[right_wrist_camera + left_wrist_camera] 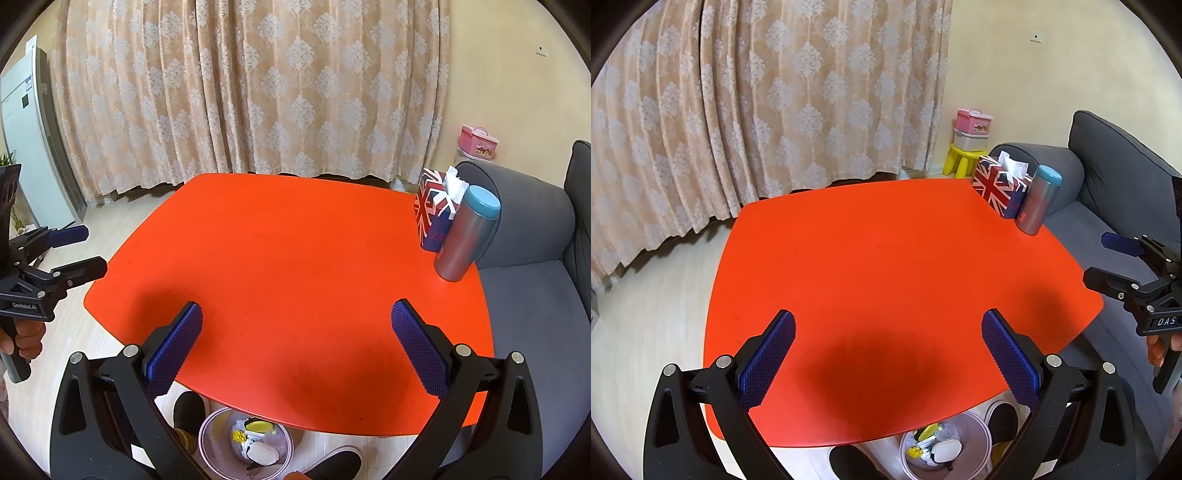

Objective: Collect trash

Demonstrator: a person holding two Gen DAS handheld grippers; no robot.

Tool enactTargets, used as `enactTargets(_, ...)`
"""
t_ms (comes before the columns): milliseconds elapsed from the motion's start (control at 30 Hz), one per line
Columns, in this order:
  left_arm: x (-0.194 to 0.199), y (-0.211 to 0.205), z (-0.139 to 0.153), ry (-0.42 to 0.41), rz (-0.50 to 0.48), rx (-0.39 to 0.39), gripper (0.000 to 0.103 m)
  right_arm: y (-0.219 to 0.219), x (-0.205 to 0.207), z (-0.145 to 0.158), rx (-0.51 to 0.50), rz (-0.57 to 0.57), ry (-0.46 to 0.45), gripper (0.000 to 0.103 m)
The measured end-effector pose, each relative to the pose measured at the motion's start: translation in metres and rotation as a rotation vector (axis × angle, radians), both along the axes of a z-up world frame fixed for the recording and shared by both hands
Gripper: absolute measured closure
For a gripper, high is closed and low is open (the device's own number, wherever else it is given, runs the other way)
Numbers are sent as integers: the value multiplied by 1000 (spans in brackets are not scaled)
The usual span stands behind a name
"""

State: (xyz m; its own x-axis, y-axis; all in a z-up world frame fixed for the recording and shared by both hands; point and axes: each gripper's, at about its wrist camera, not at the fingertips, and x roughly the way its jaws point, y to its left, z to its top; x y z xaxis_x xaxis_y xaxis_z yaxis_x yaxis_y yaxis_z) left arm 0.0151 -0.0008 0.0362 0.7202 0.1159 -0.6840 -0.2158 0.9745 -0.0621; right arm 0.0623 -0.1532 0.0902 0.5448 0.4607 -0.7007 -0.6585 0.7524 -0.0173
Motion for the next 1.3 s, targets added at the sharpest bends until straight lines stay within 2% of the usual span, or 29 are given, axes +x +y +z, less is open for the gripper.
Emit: enactTargets(1300,-1,0,-6,3,-7,-2,6,1,-1,-2,-3,4,2,3)
